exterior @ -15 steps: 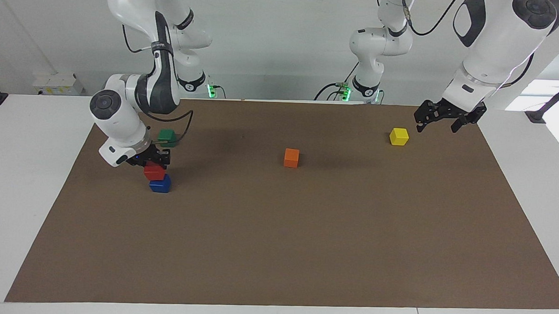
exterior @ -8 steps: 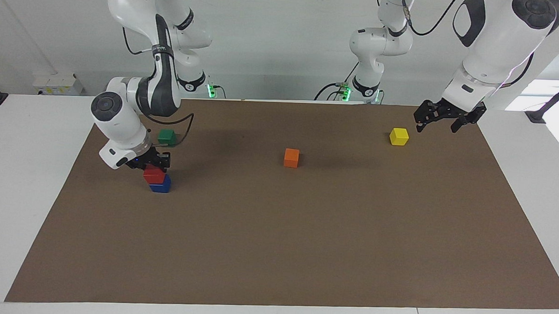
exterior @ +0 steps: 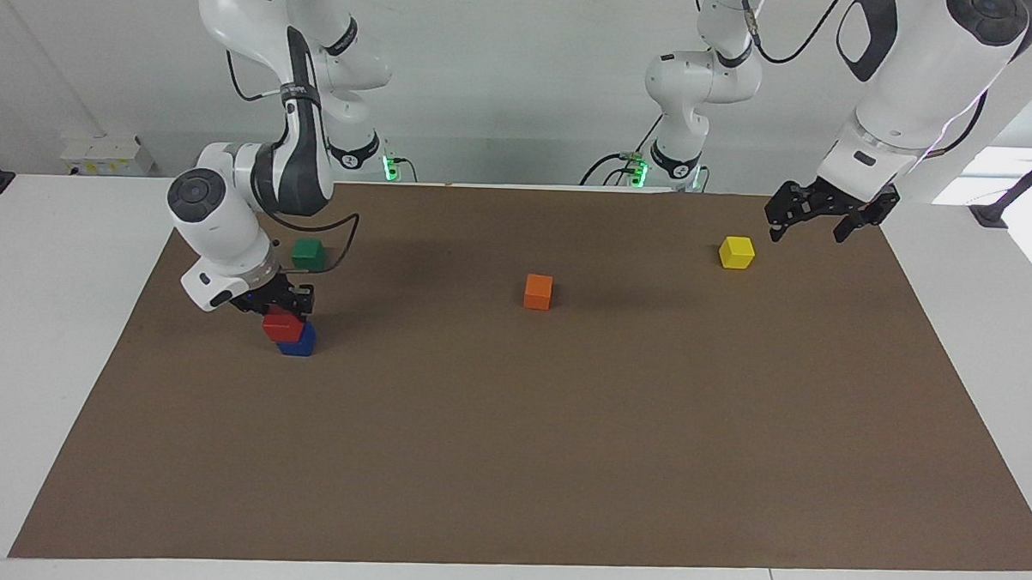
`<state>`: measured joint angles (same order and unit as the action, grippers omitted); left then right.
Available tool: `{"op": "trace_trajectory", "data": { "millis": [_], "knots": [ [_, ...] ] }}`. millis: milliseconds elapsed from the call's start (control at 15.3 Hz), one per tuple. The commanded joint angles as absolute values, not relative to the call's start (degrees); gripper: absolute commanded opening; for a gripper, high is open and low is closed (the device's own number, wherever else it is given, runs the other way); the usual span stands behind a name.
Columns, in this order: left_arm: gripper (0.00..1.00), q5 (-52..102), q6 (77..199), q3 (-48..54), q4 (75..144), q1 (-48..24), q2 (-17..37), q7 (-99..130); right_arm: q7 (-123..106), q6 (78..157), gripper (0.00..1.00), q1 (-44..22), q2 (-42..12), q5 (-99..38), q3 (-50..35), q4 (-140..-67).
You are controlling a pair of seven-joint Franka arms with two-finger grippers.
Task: Transfer red block to right arm and stack on blue block
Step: 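Lower the red cube onto the blue cube with the right gripper, then open the right gripper and lift it away from the stack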
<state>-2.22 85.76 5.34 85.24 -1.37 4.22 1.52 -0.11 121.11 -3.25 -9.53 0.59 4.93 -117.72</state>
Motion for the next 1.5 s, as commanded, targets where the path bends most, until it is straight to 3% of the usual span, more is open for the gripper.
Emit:
{"op": "trace_trajectory", "data": {
  "millis": [0,261,522,783,1109,1435],
  "knots": [
    [1.00,-1.1,86.6,5.5,87.4,-0.9,1.8,1.1,0.6,123.0,0.78,-2.3,-9.4,0.8,4.3,-119.2],
    [1.00,-1.1,86.6,5.5,87.4,-0.8,1.6,1.1,0.6,122.7,1.00,-2.3,-9.4,0.8,4.3,-119.0],
    [1.00,-1.1,86.6,5.5,87.4,-0.8,1.6,1.0,0.4,120.3,1.00,-2.4,-8.4,0.8,4.3,-116.6],
    [1.00,-1.1,86.6,5.5,87.4,-0.8,1.6,1.0,-4.8,110.9,1.00,-2.7,-6.3,0.9,4.3,-107.3],
    [1.00,-1.1,86.6,5.5,87.4,-0.8,1.6,1.0,-10.2,108.1,1.00,-2.2,-1.2,0.5,4.5,-102.4],
    [1.00,-1.1,86.6,5.5,87.4,-0.8,1.6,1.0,-10.0,91.6,1.00,-1.7,0.4,0.5,4.7,-92.2]
  ]
}}
